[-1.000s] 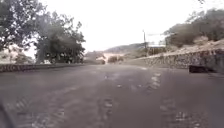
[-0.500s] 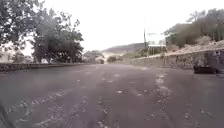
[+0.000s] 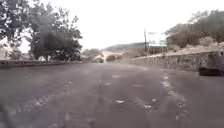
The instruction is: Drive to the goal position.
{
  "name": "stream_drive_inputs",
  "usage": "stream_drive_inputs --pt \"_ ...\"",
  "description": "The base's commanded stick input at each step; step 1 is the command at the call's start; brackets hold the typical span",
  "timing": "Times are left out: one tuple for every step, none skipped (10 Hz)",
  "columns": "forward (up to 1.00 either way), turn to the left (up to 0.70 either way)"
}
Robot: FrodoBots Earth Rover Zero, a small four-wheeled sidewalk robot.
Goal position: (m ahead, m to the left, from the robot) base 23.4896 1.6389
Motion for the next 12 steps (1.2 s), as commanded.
stream_drive_inputs --pt "1.00 0.00" --pt "1.00 0.00" --pt "1.00 0.00" --pt "1.00 0.00" --pt "1.00 0.00" --pt "1.00 0.00" --pt "1.00 0.00" --pt "1.00 0.00" --pt "1.00 0.00" --pt "1.00 0.00" --pt "1.00 0.00" --pt "1.00 0.00"
